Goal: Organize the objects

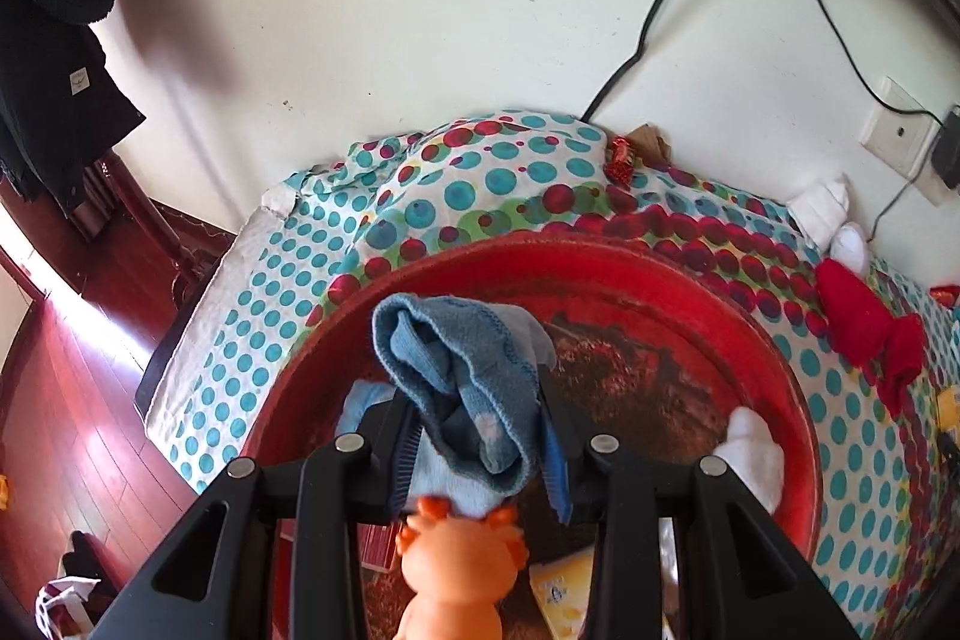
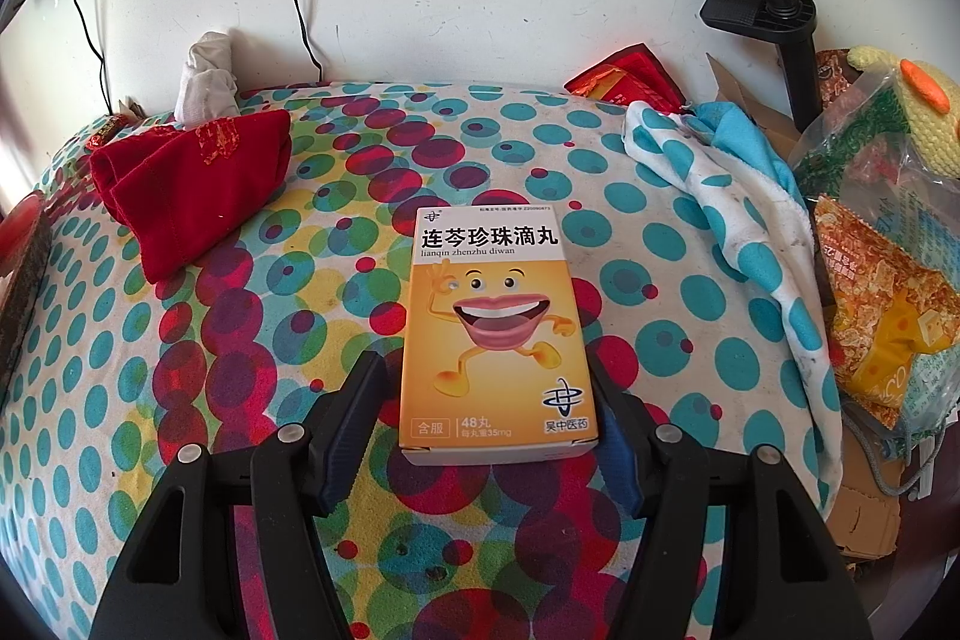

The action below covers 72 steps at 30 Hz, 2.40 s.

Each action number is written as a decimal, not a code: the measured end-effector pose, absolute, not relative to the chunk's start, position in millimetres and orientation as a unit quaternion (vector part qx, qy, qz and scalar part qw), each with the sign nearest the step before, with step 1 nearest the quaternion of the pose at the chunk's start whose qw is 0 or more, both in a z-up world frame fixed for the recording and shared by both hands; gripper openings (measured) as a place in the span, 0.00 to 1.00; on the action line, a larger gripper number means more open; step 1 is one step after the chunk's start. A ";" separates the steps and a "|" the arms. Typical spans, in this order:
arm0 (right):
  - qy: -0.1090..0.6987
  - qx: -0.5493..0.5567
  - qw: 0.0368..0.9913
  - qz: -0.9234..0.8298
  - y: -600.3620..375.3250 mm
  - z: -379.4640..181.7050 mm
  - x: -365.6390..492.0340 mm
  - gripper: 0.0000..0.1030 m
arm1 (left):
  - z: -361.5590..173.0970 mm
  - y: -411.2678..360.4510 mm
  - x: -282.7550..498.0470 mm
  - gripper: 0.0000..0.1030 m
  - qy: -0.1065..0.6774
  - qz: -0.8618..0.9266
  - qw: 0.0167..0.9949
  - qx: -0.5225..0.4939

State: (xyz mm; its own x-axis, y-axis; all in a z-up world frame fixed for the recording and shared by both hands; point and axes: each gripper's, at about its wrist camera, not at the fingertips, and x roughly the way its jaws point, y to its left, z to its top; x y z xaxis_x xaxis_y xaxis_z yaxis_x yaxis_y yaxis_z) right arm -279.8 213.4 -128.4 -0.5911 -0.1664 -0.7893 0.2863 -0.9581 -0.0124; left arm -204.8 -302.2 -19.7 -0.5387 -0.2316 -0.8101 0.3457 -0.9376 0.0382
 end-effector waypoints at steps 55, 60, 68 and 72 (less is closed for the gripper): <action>0.071 0.434 0.133 -0.888 214.7 -128.7 -279.9 0.62 | -36.5 -249.4 -92.0 0.50 0.026 -0.895 0.153 0.418; 0.078 0.429 0.141 -0.889 210.0 -127.6 -277.3 0.51 | -44.1 -248.0 -74.9 0.50 0.042 -0.900 0.160 0.403; 0.113 0.416 0.123 -0.894 203.2 -124.3 -272.3 0.47 | -49.1 -242.2 -63.5 0.50 0.016 -0.905 0.185 0.383; 0.109 0.423 0.106 -0.893 201.4 -123.1 -270.3 0.47 | -48.4 -238.5 -59.9 0.50 -0.004 -0.910 0.184 0.372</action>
State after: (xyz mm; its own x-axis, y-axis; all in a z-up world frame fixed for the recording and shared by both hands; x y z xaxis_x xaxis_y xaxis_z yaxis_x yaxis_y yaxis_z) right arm -270.3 201.4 -123.1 -0.6190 -0.0975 -0.7793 0.2819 -0.9537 -0.1046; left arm -59.9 -238.5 -48.4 -0.6560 -0.3384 -0.6747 0.3327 -0.9320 0.1439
